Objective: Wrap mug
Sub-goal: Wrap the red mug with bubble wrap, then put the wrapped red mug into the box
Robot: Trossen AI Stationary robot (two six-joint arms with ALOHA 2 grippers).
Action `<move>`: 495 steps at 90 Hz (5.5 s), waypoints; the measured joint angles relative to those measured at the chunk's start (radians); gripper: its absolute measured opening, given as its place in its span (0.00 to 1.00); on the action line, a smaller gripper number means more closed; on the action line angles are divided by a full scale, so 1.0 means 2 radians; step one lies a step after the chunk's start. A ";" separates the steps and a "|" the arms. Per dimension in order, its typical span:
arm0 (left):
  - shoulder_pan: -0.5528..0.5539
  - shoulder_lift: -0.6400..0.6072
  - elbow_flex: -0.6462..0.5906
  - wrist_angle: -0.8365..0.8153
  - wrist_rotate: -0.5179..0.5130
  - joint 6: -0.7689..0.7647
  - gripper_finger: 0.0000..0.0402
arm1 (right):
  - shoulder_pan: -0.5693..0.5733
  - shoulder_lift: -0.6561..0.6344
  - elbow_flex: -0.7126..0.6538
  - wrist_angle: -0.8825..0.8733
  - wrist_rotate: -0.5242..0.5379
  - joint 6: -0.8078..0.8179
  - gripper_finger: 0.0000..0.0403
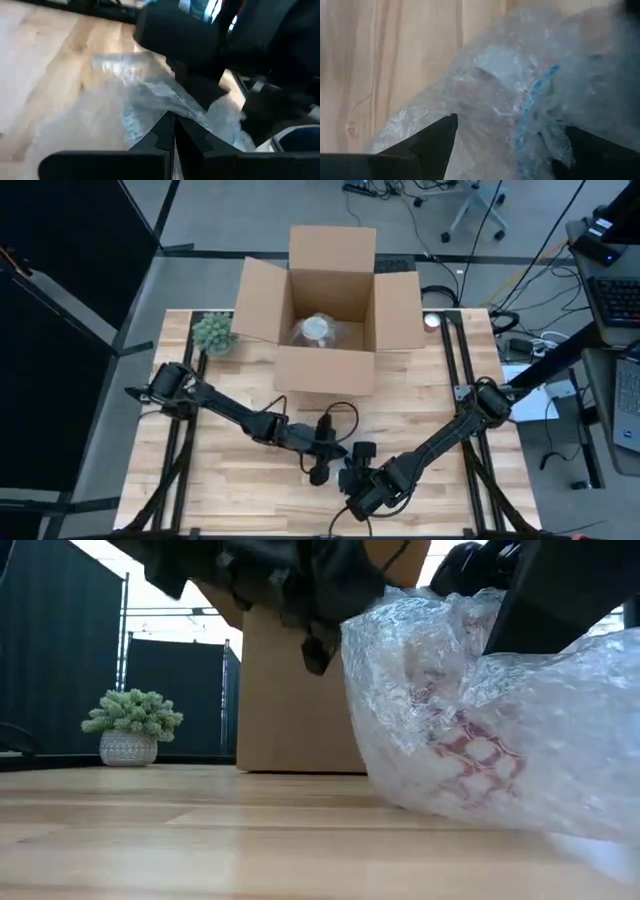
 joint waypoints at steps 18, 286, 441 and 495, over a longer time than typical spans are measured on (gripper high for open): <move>-0.001 0.030 0.002 0.016 -0.001 -0.015 0.00 | -0.002 -0.009 0.001 -0.009 -0.005 0.003 0.65; -0.001 0.023 -0.001 0.018 -0.003 -0.005 0.00 | -0.052 -0.034 -0.006 -0.150 0.029 0.080 0.65; -0.002 0.023 -0.001 0.018 -0.002 -0.006 0.00 | -0.017 0.066 0.064 -0.093 -0.088 0.012 0.65; -0.005 -0.003 -0.002 0.002 0.001 -0.003 0.00 | -0.008 0.067 0.062 -0.102 -0.062 -0.017 0.27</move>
